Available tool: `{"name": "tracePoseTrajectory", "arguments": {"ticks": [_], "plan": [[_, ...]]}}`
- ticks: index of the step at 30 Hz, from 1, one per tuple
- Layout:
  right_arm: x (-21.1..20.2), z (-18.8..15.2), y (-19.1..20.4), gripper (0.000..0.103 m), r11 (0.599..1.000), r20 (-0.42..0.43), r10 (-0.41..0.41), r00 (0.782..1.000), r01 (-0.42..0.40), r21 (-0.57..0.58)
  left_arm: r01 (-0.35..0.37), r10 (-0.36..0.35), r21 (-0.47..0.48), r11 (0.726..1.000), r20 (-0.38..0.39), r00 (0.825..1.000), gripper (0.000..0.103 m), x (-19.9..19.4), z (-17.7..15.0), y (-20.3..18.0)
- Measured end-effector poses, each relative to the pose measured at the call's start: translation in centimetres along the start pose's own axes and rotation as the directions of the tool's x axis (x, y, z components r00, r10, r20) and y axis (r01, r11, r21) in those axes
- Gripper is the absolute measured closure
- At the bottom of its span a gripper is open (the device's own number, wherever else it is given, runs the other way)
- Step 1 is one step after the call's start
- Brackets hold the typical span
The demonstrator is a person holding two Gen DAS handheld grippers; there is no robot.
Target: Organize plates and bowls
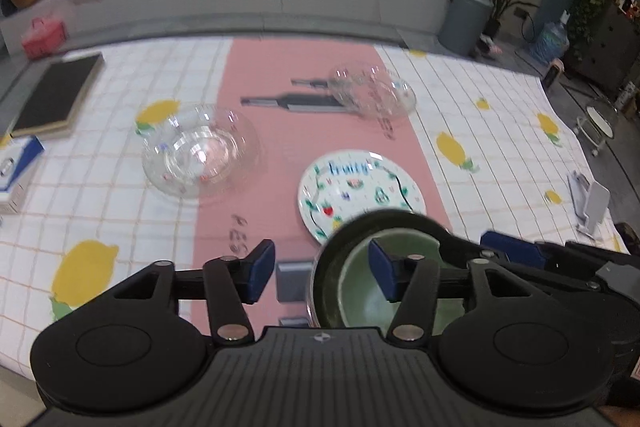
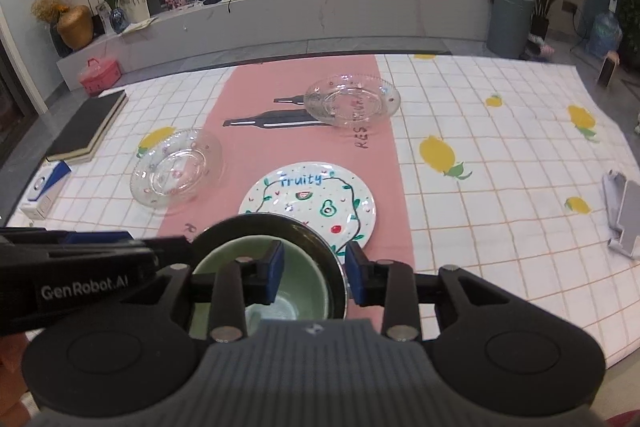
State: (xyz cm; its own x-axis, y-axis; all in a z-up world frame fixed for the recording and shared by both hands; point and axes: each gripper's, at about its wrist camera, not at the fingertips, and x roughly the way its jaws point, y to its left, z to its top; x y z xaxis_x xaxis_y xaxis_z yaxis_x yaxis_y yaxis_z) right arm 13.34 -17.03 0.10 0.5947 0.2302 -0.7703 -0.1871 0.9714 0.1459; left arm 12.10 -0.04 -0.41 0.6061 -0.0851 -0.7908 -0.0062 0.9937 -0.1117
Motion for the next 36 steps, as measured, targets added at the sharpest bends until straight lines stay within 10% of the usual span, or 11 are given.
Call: {"name": "tracePoseTrajectory", "arguments": {"ticks": [15,22,36], "plan": [[-0.1,1.2,-1.9,0.028,0.999,0.037,0.006,0.999,-0.008,0.049,-0.020,0.017,0.021,1.000,0.134,0.991,0.018,-1.3,0.2,0.4],[1.7,0.8,-4.1,0.028,0.992,-0.087,0.070,0.994,-0.060,0.111,0.054,-0.056,0.073,0.996,0.028,0.998,0.018,0.0,0.0,0.2],[5.8,-1.5,-3.6,0.075,0.980,-0.226,0.110,0.968,-0.068,0.187,0.005,0.016,0.111,0.994,-0.185,0.983,0.033,5.8,-2.4,-0.6]]}}
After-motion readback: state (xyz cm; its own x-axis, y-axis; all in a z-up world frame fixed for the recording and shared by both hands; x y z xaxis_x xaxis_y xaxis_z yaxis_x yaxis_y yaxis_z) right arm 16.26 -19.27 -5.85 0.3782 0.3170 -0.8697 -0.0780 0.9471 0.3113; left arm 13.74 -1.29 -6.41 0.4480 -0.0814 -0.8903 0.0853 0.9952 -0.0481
